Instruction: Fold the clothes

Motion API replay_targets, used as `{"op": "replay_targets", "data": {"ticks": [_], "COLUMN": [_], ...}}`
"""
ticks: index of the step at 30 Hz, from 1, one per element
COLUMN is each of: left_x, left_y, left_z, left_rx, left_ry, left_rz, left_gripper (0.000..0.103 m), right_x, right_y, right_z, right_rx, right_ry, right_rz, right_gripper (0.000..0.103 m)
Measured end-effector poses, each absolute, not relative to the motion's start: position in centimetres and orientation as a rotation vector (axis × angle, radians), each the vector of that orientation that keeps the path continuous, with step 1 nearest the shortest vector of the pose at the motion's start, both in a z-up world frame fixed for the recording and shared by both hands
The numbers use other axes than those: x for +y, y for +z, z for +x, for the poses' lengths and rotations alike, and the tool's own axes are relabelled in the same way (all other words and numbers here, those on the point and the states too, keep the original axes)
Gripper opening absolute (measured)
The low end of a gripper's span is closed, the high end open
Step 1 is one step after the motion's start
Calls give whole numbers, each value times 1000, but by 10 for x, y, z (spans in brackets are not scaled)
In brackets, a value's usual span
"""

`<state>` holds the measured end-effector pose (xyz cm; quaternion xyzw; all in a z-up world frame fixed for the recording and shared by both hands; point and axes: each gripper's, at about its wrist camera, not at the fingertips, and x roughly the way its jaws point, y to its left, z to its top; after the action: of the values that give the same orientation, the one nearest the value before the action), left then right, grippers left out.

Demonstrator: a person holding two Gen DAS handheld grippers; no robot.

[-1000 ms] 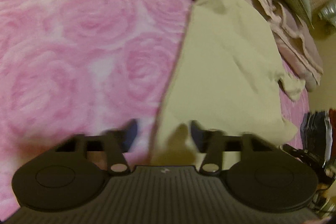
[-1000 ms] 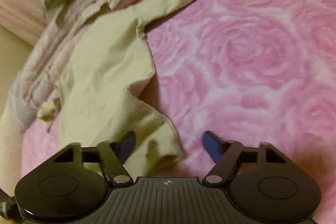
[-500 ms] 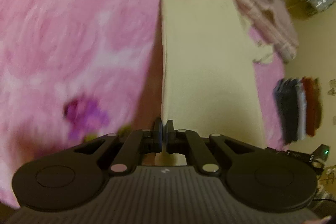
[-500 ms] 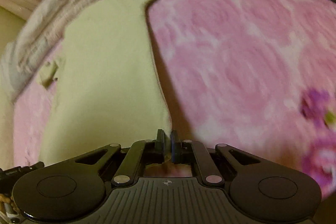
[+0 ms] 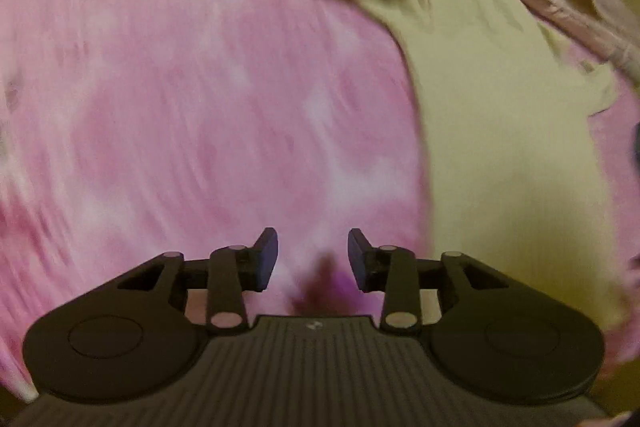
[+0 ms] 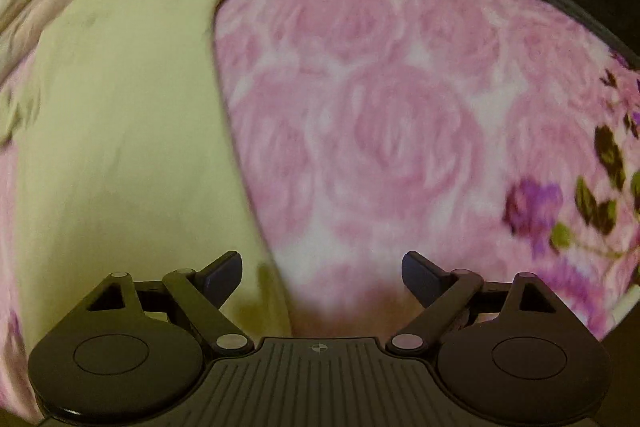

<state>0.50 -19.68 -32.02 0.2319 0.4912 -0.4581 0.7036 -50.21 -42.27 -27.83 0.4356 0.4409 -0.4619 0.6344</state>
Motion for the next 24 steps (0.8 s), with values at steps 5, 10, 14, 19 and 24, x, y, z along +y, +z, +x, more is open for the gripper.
{"op": "replay_targets", "data": {"ticks": [5, 10, 14, 19, 24], "left_x": [-251, -306, -345, -384, -365], "left_y": [-323, -333, -350, -389, -363], "left_z": [64, 147, 210, 246, 241], "left_rx": [1007, 1133, 1212, 1302, 1223], "left_ry": [-1016, -927, -827, -741, -794], "left_rz": [462, 48, -281, -391, -460], "left_gripper": [36, 48, 51, 35, 0], "right_x": [-470, -505, -520, -525, -531], "right_y": [-270, -267, -278, -296, -313], "right_z": [-481, -448, -431, -412, -400], "right_rx": [902, 883, 887, 910, 948], "right_ry": [-1117, -1132, -1166, -1180, -1193], "right_rz": [1011, 943, 963, 997, 1017], "right_gripper": [90, 90, 90, 90, 90]}}
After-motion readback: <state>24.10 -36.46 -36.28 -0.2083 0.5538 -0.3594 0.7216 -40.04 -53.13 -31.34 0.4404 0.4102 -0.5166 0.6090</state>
